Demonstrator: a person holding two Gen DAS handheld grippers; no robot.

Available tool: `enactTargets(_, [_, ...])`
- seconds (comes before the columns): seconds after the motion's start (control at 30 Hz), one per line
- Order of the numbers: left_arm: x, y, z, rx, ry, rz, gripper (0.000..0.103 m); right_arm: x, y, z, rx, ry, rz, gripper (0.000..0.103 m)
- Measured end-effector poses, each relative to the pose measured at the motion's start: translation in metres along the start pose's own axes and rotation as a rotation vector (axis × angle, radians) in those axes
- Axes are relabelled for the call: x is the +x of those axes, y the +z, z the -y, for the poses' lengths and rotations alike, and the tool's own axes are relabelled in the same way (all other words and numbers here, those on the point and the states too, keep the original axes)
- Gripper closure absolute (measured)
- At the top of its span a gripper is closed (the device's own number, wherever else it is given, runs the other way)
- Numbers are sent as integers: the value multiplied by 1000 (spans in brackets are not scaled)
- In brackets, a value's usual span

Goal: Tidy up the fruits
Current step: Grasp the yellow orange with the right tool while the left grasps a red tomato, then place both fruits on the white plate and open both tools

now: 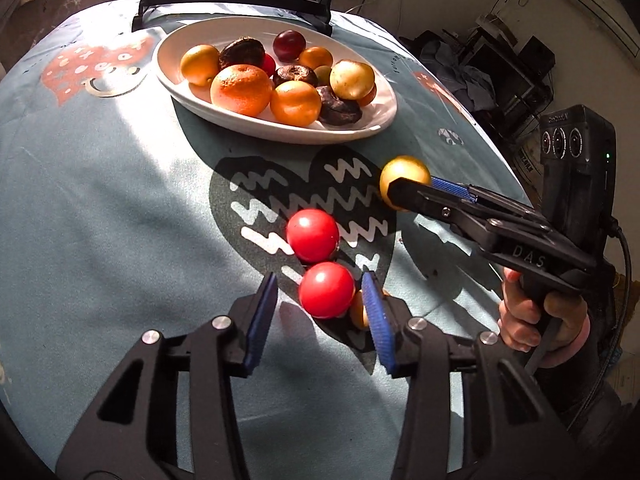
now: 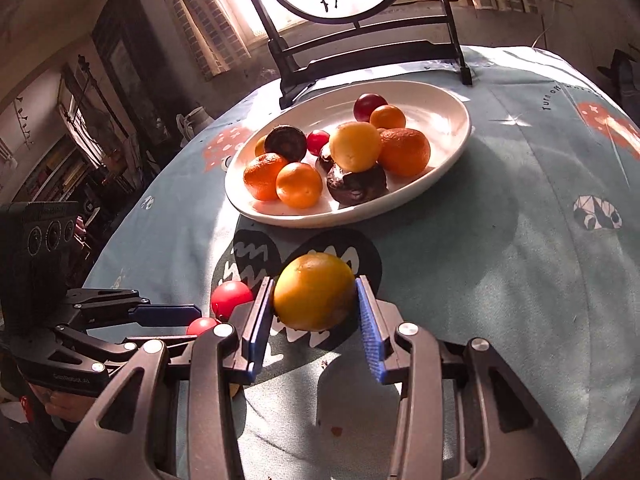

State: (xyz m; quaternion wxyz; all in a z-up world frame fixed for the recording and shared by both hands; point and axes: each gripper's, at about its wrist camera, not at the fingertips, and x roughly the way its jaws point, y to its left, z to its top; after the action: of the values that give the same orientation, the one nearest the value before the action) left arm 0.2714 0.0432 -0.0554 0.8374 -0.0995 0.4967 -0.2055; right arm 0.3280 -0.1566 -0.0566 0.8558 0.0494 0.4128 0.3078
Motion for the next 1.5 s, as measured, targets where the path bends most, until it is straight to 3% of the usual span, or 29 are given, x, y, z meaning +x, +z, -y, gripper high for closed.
enactTargets(0.23, [5,2,-2,-12,-33,-6,70,0,0,0,1,-8,-2,62])
enactTargets(0.5, [7,2,-1,-37,-45,6,73,-1,0,1,5,-11,3,62])
enactTargets(0.77, [-9,-1,18,69,135,124,73,-5,1,-2,-2,-1,18,62])
enactTargets(1.03, [-30,5,28,103,190,239,73,-19,6,-11,-18,94,93,62])
enactTargets(1.1, [-32,13,31,118,220,263,73,-23,12,-14,-30,77,134,62])
enactTargets(1.27, [-28,47,29,118,306,317,73,-24,33,-18,-77,-82,271,62])
enactTargets(1.5, [-12,103,10,87,397,350,73,3,68,3,-24,-119,286,62])
